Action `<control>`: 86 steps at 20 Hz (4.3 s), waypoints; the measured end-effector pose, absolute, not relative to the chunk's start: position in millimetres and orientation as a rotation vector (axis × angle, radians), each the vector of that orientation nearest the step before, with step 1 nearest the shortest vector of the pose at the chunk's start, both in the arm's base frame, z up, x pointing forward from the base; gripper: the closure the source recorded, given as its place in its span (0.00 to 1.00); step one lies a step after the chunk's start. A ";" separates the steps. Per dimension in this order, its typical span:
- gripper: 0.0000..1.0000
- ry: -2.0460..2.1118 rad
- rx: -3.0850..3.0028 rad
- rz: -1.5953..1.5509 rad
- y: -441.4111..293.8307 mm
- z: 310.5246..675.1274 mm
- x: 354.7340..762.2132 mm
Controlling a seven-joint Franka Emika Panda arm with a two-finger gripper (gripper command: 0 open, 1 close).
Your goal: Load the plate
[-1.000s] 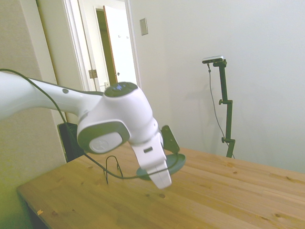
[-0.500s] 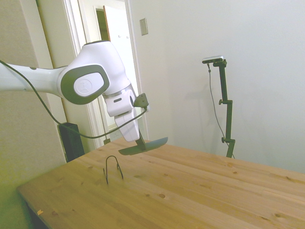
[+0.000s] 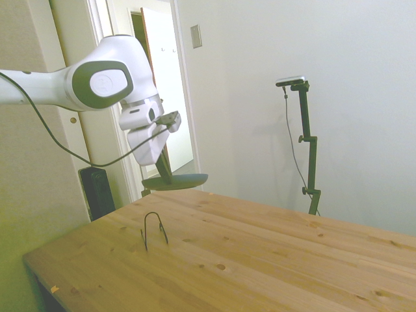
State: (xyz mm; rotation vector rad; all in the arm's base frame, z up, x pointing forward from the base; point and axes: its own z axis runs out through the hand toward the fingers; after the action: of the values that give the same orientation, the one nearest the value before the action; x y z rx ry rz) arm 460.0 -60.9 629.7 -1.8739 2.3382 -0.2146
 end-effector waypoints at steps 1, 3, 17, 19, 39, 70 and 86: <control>1.00 2.369 -1.860 -0.205 -51.9 636.2 461.2; 1.00 2.435 -1.848 -0.184 -34.6 645.4 466.6; 1.00 2.582 -2.053 -0.036 72.0 624.0 539.3; 1.00 2.600 -2.085 -0.022 82.4 621.0 545.3; 1.00 2.638 -2.456 0.116 112.4 605.7 603.5; 1.00 2.580 -2.900 0.034 169.3 516.6 625.2; 1.00 2.567 -3.031 -0.129 182.6 494.5 630.7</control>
State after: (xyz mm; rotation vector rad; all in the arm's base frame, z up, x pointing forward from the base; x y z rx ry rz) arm 630.7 182.6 494.5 -3.0311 2.5675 -0.1287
